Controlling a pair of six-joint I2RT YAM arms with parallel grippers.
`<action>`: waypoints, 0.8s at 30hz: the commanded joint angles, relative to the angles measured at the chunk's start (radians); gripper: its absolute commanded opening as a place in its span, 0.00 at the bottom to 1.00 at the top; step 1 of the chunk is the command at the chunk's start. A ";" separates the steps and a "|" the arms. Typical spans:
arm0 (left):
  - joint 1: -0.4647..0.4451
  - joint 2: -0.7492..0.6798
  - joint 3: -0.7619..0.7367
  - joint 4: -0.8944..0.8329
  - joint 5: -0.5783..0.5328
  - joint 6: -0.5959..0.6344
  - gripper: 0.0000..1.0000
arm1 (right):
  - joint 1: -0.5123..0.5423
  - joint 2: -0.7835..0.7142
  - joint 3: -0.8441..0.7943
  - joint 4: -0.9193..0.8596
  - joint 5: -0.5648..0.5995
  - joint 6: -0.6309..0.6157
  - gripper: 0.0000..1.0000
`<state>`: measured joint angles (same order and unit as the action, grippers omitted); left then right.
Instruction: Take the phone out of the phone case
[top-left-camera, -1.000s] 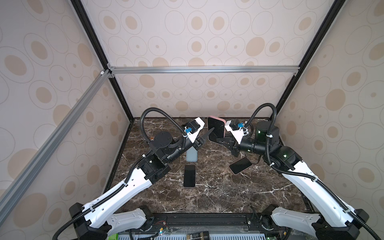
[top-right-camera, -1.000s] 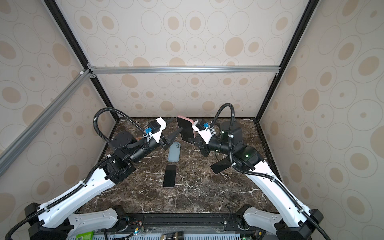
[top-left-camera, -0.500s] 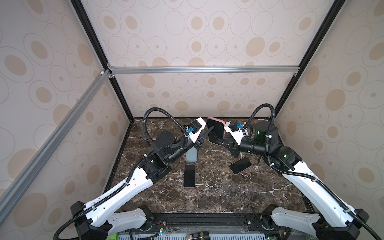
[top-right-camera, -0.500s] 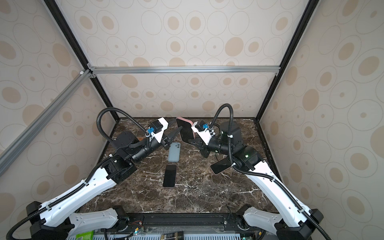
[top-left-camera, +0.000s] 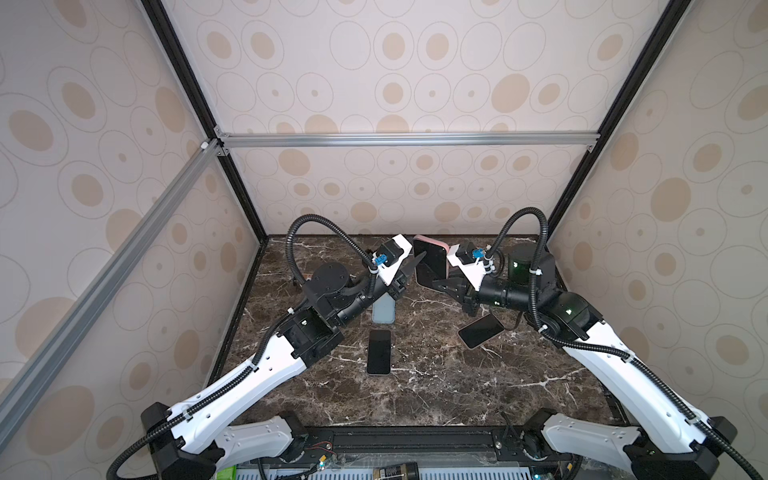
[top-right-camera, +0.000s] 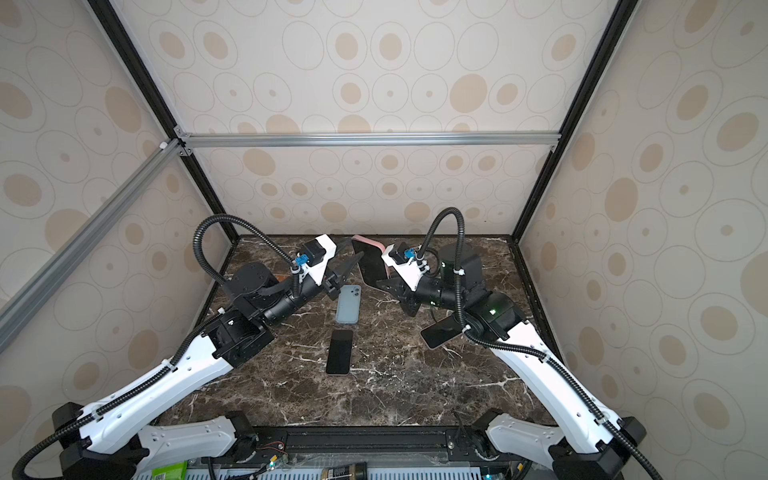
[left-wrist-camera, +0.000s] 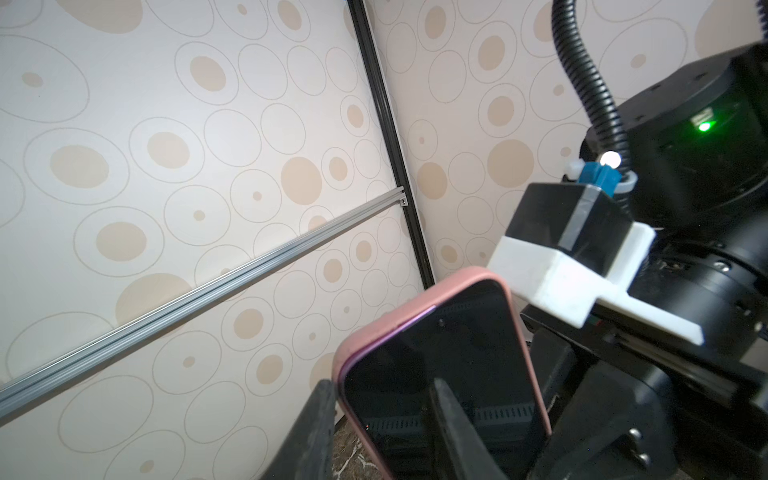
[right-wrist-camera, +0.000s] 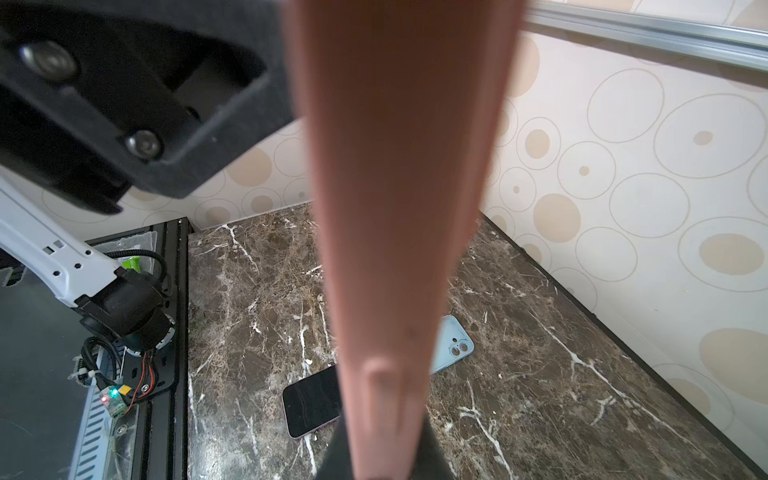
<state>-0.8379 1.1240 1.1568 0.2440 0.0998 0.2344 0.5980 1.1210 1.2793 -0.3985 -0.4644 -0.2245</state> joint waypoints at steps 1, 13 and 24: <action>-0.013 0.010 0.046 -0.004 0.016 0.028 0.36 | 0.022 0.000 0.030 0.023 -0.043 -0.043 0.00; -0.013 0.040 0.073 -0.073 0.061 0.005 0.33 | 0.028 -0.003 0.022 0.046 -0.090 -0.103 0.00; -0.013 0.053 0.086 -0.144 0.172 0.009 0.33 | 0.029 -0.012 0.015 0.075 -0.142 -0.173 0.00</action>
<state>-0.8299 1.1427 1.2110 0.1654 0.1284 0.2325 0.5949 1.1229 1.2808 -0.3988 -0.4690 -0.2935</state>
